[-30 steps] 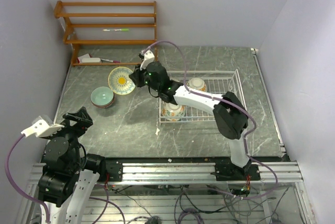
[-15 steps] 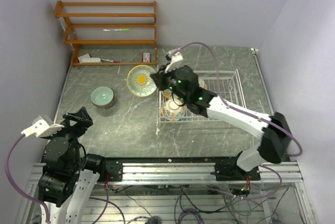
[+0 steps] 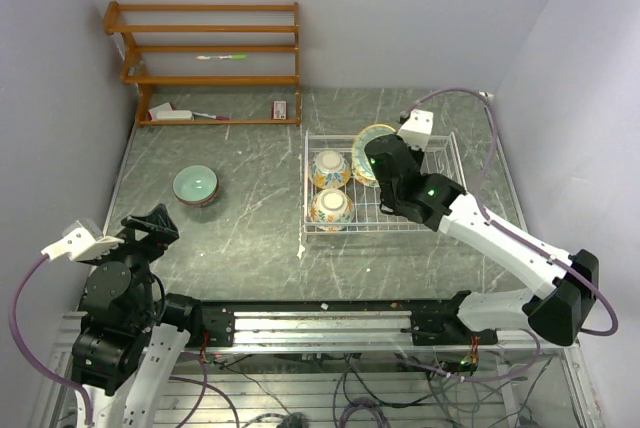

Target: Load the bowls into the dish rack

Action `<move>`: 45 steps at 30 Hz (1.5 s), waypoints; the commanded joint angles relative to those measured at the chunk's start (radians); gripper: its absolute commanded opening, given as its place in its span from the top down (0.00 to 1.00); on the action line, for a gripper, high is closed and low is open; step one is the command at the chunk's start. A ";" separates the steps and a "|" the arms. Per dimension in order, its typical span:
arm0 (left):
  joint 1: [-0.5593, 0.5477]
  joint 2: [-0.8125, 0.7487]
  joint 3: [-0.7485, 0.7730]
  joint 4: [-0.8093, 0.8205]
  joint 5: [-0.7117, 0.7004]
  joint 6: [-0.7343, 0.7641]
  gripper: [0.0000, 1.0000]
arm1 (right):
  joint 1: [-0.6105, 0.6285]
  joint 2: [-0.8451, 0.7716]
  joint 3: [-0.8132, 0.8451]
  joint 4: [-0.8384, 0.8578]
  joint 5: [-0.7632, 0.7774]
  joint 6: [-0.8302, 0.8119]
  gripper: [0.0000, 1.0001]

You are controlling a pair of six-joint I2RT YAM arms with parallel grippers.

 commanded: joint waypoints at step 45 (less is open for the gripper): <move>-0.044 -0.035 0.013 0.023 -0.010 0.002 0.05 | -0.333 0.306 -0.199 0.502 0.355 -0.852 1.00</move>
